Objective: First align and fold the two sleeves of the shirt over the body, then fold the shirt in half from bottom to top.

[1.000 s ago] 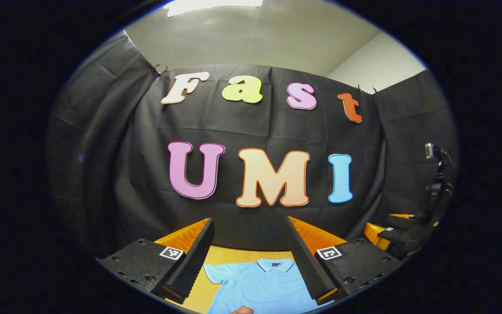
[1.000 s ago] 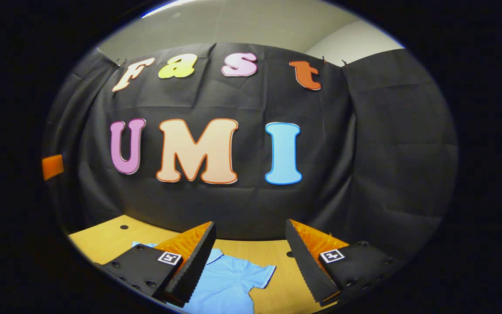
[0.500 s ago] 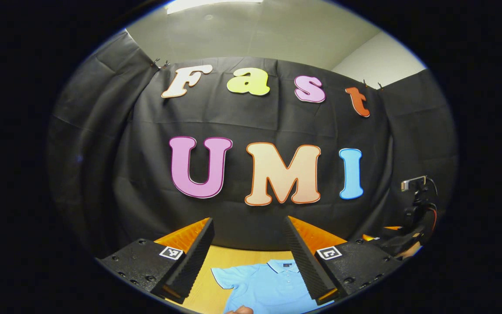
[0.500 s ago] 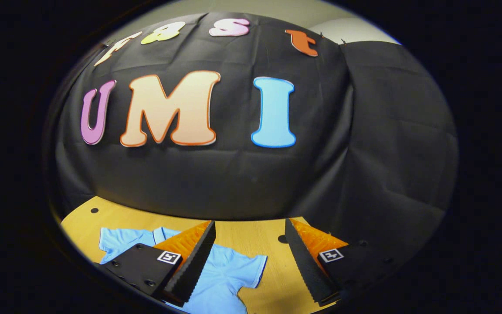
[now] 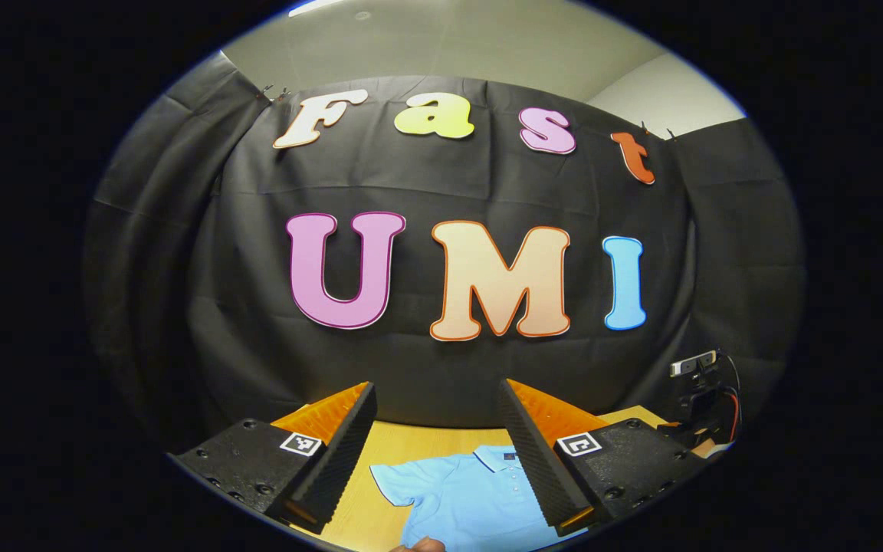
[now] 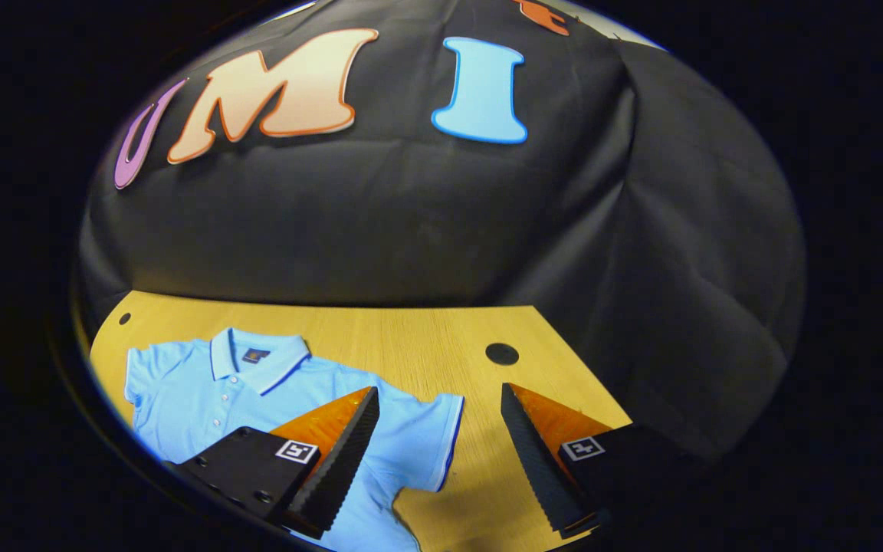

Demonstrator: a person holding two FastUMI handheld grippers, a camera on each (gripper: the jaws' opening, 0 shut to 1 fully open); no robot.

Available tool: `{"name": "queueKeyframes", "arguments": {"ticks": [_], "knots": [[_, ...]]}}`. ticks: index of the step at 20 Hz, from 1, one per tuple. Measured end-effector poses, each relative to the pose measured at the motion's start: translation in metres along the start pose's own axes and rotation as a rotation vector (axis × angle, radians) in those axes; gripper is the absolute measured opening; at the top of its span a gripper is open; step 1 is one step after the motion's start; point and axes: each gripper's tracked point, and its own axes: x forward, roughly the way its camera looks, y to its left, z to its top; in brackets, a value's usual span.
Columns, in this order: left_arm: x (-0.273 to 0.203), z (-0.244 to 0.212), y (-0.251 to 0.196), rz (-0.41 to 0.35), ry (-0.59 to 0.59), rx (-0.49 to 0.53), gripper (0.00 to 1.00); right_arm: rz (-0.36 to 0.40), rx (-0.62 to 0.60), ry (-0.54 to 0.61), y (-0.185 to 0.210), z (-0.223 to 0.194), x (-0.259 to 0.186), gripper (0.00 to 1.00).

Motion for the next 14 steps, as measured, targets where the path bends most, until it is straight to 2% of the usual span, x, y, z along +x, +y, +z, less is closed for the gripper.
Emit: {"name": "queueKeyframes", "arguments": {"ticks": [8, 10, 13, 14], "knots": [[0.010, -0.014, 0.019, 0.033, 0.044, 0.016, 0.95, -0.031, 0.024, 0.161, -0.003, -0.060, 0.049, 0.99], [0.012, -0.017, 0.020, 0.039, 0.053, 0.010, 0.95, -0.021, 0.027, 0.198, 0.000, -0.072, 0.052, 0.99], [0.013, -0.019, 0.020, 0.040, 0.063, -0.001, 0.95, 0.040, 0.038, 0.280, 0.012, -0.094, 0.051, 0.99], [0.013, -0.021, 0.020, 0.039, 0.066, -0.005, 0.95, 0.044, 0.056, 0.268, 0.012, -0.092, 0.052, 0.99]]}}
